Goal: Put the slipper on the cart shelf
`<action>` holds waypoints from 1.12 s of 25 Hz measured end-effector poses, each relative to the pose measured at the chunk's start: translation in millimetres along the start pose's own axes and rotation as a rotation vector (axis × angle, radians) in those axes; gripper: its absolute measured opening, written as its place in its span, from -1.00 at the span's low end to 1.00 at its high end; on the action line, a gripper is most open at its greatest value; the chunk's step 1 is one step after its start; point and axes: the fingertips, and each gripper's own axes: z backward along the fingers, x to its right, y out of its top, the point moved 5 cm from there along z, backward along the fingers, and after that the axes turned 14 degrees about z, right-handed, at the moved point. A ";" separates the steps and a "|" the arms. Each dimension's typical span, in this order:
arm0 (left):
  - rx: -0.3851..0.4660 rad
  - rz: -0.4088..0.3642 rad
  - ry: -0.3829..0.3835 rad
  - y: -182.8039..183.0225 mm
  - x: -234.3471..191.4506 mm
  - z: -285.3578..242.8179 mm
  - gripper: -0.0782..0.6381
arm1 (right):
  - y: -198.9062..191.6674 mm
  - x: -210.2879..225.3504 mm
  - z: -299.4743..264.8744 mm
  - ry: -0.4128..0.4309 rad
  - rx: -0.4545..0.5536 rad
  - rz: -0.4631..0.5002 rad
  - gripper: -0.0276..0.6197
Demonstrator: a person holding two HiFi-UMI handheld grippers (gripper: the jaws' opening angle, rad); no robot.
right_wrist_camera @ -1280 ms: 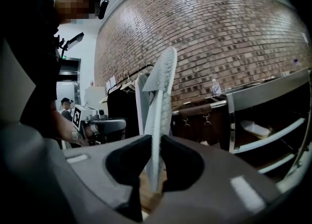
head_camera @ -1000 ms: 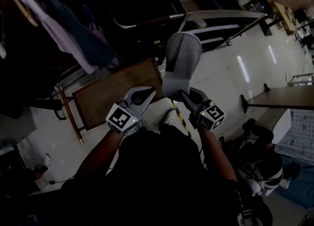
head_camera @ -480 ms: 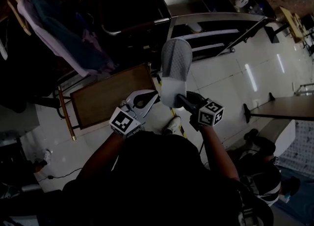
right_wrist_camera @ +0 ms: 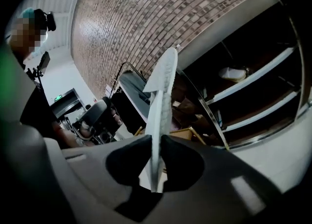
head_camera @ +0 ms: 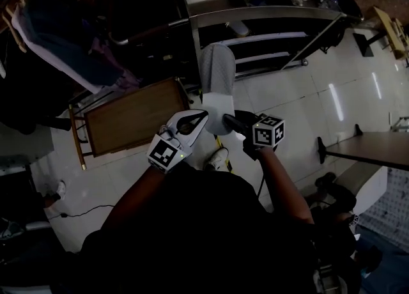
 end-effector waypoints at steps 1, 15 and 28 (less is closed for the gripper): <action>0.004 -0.010 -0.003 -0.7 1.6 -6.4 -0.78 | -1.4 5.7 1.9 0.008 -0.007 -0.018 -0.72; -0.014 0.022 -0.018 -0.2 -32.7 -56.2 -0.78 | -9.9 92.8 -23.9 -0.027 -0.179 -0.147 -0.72; 0.009 0.048 -0.106 6.4 -100.4 -78.5 -0.78 | 4.4 151.9 -73.6 -0.122 -0.271 -0.179 -0.72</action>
